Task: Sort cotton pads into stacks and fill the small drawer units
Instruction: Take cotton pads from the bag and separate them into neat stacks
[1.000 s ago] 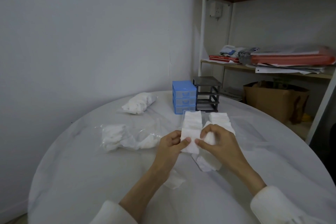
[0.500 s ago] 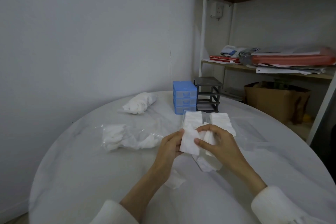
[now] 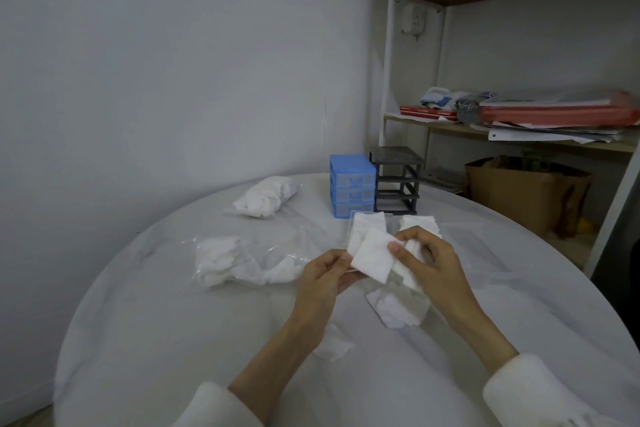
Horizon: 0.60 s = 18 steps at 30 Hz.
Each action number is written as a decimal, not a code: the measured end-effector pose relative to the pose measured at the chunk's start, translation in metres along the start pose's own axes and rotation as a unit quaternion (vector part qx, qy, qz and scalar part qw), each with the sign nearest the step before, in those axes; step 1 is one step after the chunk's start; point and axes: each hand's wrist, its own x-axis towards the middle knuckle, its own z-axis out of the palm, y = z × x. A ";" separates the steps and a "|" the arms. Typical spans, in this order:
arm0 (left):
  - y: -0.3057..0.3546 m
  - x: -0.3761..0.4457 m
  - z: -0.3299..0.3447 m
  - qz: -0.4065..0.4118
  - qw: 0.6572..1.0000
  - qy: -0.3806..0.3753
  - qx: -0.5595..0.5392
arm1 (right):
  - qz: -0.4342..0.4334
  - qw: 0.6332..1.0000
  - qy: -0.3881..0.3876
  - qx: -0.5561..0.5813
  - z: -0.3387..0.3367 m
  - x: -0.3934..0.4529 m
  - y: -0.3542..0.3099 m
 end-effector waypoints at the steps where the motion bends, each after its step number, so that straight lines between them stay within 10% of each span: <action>1: -0.001 0.000 -0.001 0.014 1.000 0.006 0.007 | -0.005 1.000 0.002 0.007 -0.001 0.000 -0.001; 18: 0.008 0.001 -0.005 0.032 0.995 -0.060 0.076 | 0.048 0.984 -0.170 -0.029 -0.017 0.000 -0.005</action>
